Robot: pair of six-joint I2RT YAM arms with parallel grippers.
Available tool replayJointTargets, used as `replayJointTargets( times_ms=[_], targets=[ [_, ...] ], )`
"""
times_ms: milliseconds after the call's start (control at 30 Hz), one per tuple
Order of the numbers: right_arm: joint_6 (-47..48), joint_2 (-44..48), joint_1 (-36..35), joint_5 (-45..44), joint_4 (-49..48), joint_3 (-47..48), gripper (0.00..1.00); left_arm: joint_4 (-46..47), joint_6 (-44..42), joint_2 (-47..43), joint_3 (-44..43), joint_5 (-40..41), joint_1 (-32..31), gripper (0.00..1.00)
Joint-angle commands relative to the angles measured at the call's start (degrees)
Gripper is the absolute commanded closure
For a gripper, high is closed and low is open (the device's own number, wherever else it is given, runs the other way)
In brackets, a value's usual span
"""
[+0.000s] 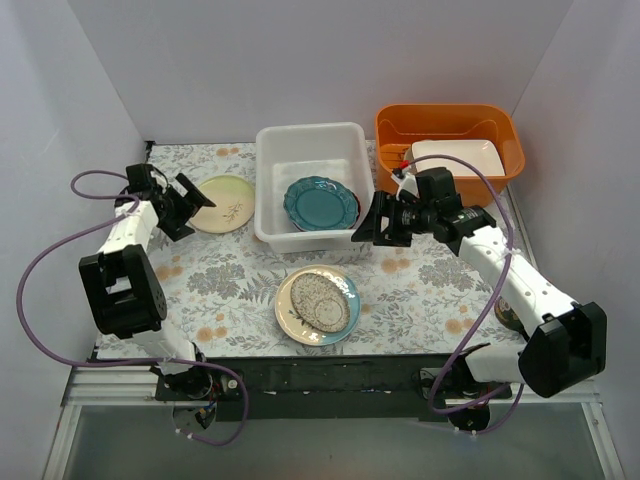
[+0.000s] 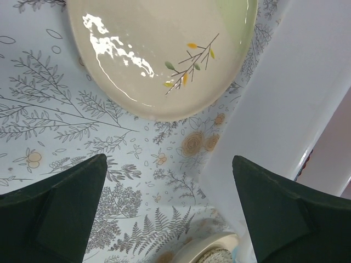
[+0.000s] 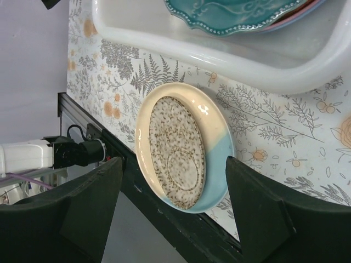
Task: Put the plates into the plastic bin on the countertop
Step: Move the plate to the center of the board.
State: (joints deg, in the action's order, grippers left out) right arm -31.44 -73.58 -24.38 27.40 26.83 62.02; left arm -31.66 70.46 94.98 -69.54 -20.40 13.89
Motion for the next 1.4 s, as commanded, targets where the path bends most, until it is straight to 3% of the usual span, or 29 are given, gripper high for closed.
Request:
replayJointTargets(
  times_ms=[0,500,667,1167,1367],
  targets=[
    [-0.1,-1.6,-2.3,0.6,-1.5,4.7,0.17,0.6,-1.2,-3.1,1.4,-2.1,2.5,0.02],
    [0.4,-13.9,-10.5,-1.4,1.2,20.2,0.18,3.4,1.3,2.7,4.3,-3.6,6.9,0.06],
    [0.4,-19.0,-12.7,-1.3,2.4,26.0,0.18,4.6,0.7,5.6,2.6,-1.5,6.9,0.28],
    [-0.8,-20.9,-14.3,-0.9,1.2,26.9,0.18,2.7,-0.8,18.7,-9.6,8.3,4.2,0.5],
    [-1.0,-20.5,-14.3,-1.0,0.9,26.2,0.18,1.3,-1.8,22.6,-11.8,11.7,2.5,0.8]
  ],
)
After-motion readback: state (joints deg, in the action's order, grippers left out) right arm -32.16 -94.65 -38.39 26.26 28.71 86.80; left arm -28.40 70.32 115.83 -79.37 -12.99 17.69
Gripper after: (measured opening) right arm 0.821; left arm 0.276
